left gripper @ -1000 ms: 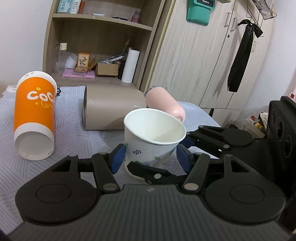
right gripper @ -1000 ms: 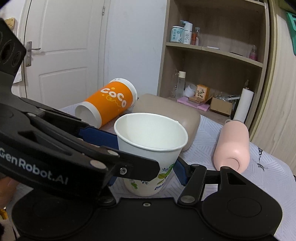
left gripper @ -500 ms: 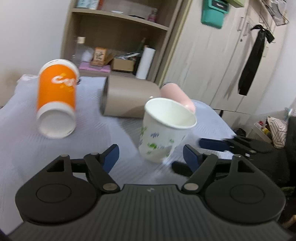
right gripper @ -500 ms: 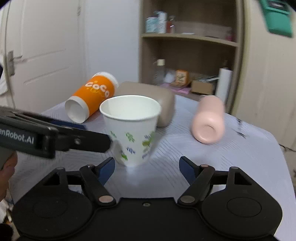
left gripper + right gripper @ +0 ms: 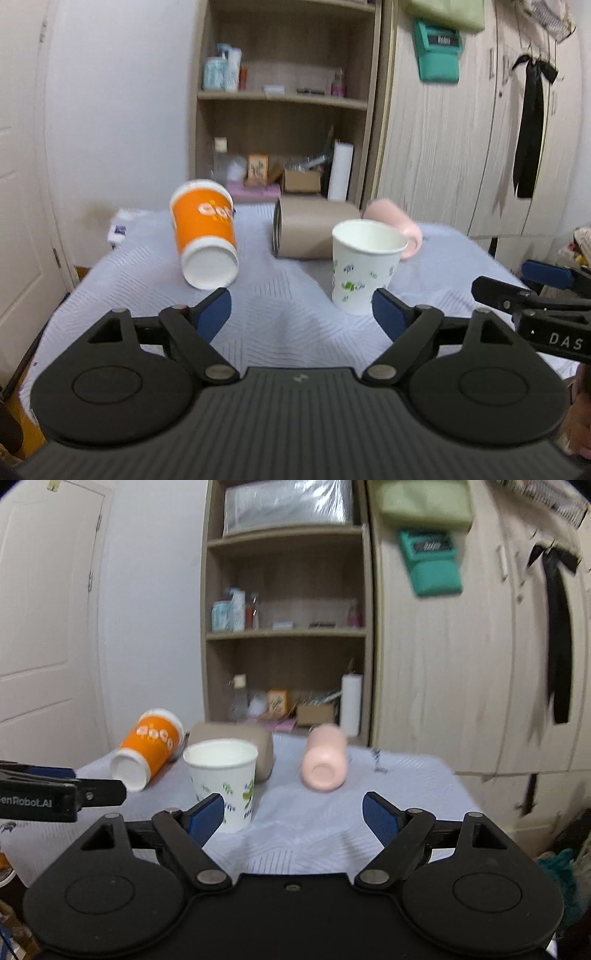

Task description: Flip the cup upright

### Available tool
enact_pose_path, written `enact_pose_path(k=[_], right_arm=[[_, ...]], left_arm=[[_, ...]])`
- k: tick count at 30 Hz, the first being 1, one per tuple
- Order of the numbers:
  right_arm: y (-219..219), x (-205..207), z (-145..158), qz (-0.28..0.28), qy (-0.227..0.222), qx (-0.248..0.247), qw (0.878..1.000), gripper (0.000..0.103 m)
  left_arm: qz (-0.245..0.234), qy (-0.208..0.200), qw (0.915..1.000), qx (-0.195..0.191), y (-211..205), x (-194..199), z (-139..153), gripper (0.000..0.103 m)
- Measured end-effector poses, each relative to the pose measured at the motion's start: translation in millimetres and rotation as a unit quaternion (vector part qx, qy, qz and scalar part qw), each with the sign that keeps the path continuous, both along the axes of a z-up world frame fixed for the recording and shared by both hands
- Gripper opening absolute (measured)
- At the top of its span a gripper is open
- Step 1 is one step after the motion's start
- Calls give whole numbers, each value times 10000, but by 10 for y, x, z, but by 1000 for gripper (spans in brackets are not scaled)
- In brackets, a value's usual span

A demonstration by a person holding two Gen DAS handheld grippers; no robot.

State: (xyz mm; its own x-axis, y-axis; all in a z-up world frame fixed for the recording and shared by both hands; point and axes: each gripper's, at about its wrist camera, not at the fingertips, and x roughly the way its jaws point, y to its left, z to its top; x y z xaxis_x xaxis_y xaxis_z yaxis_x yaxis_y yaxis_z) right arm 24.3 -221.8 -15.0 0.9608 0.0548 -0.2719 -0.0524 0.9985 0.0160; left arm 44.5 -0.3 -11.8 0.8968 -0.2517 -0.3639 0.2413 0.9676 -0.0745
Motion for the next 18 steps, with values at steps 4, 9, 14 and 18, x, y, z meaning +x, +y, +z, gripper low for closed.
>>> enact_pose_path(k=[4, 9, 14, 18], right_arm=[[95, -202, 99, -271, -182, -253, 9991, 86], [175, -418, 161, -401, -351, -395, 9978, 92], [196, -530, 191, -635, -561, -288, 9960, 103], [214, -542, 172, -831, -504, -245, 9950, 103]], left_arm=[[55, -257, 9997, -19, 33, -206, 52, 88], [143, -345, 9992, -120, 101, -371, 32, 92], [323, -442, 9984, -157, 144, -423, 15, 102], [441, -426, 9981, -76, 152, -446, -14, 103]])
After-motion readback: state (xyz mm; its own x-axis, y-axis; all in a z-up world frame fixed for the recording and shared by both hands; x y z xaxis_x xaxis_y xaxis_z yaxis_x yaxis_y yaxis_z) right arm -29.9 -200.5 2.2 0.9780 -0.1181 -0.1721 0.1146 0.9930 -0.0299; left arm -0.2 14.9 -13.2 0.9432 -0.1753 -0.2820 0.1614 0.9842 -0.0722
